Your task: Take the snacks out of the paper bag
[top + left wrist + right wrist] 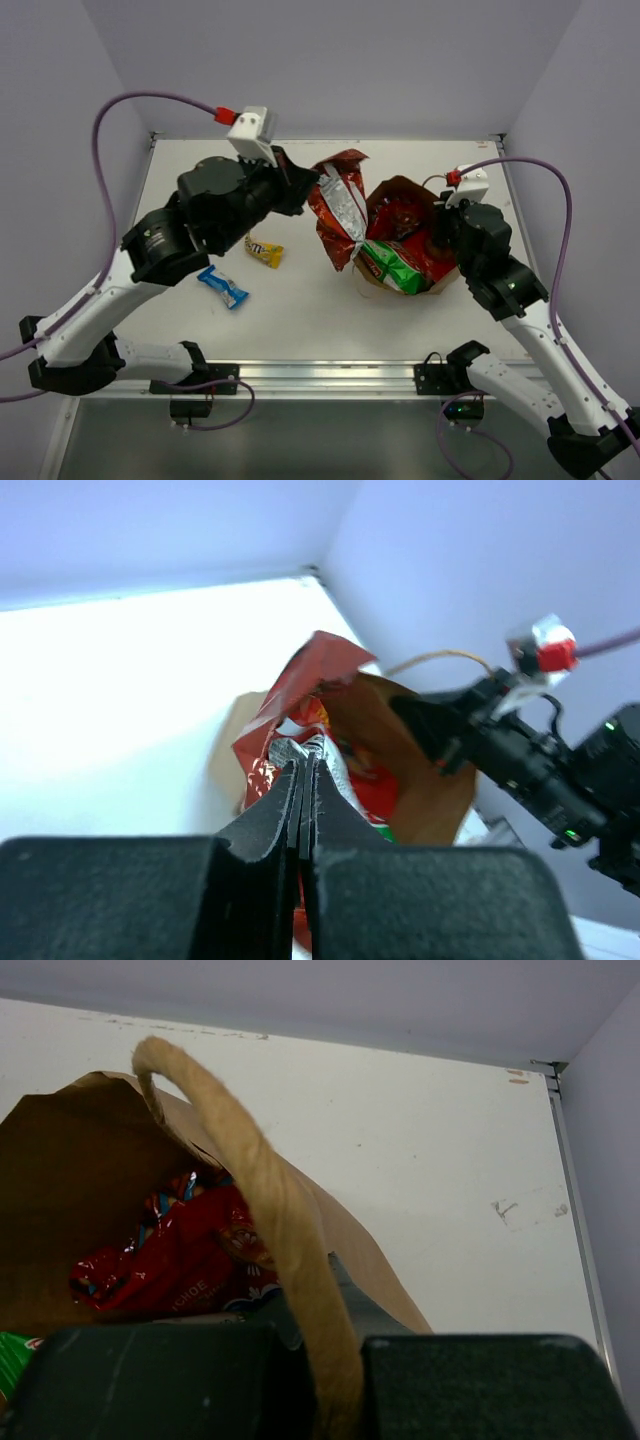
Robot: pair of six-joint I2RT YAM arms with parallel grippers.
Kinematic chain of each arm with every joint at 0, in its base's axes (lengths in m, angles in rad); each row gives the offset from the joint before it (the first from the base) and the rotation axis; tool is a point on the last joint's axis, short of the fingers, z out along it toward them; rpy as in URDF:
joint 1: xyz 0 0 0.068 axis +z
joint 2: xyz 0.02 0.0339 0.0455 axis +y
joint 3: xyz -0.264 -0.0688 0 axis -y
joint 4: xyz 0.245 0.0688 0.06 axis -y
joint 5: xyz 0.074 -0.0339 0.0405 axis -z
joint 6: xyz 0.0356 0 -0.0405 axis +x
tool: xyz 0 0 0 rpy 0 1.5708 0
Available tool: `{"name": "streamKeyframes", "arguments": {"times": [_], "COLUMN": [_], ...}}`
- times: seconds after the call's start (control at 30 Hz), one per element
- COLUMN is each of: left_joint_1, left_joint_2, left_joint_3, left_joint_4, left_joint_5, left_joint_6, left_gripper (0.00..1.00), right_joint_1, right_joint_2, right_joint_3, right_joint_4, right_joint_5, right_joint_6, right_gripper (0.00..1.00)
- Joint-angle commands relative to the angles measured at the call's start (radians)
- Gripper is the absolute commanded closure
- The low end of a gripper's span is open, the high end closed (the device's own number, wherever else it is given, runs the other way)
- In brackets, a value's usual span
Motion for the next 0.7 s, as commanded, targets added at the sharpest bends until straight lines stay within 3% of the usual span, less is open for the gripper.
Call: {"name": "streamKeyframes", "arguments": {"times": [0.0,0.03,0.2,0.33,0.67], "left_joint_1": [0.081,0.139,0.215,0.273,0.405], "left_joint_2": [-0.061,-0.066,-0.063,-0.011,0.235], "left_joint_3": [0.05,0.05,0.025,-0.034,-0.199], "left_joint_4": [-0.175,-0.209,-0.204,-0.09,0.314], "left_joint_5": [-0.102,-0.103,-0.159,-0.157,0.149], "left_joint_6": [0.067,0.073,0.168,0.228,0.223], "left_gripper": [1.0,1.0,1.0,1.0,1.0], "right_joint_1": [0.0,0.002,0.002,0.002,0.002], "right_joint_2": [-0.014,-0.014,-0.019,-0.022,-0.037], "right_joint_3": [0.001,0.003,0.017,0.017,-0.038], "right_joint_4": [0.013,0.013,0.002,0.002,0.056], "right_joint_5": [0.028,0.026,0.015,-0.006,-0.041], "right_joint_6": [0.0,0.0,-0.012,-0.017,-0.025], "right_gripper": [1.0,1.0,1.0,1.0,1.0]}}
